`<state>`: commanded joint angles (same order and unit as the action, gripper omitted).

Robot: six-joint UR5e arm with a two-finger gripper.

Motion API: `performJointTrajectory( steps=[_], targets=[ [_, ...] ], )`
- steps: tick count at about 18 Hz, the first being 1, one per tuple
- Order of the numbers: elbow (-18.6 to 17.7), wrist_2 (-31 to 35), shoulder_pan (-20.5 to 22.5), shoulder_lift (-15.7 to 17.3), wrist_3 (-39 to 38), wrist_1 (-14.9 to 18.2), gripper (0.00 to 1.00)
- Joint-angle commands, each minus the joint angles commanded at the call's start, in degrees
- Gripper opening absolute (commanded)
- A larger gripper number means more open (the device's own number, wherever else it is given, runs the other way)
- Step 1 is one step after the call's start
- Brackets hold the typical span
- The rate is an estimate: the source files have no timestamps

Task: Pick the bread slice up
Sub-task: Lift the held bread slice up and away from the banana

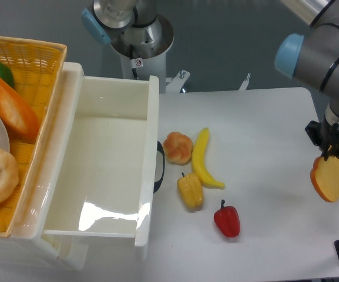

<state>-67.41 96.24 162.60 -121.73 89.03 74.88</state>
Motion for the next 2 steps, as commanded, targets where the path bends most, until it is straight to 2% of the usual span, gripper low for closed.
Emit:
performJointTrajectory(
  steps=[2],
  targets=[
    [-0.61,-0.44,0.0,0.53,0.09,0.0,0.0]
  ],
)
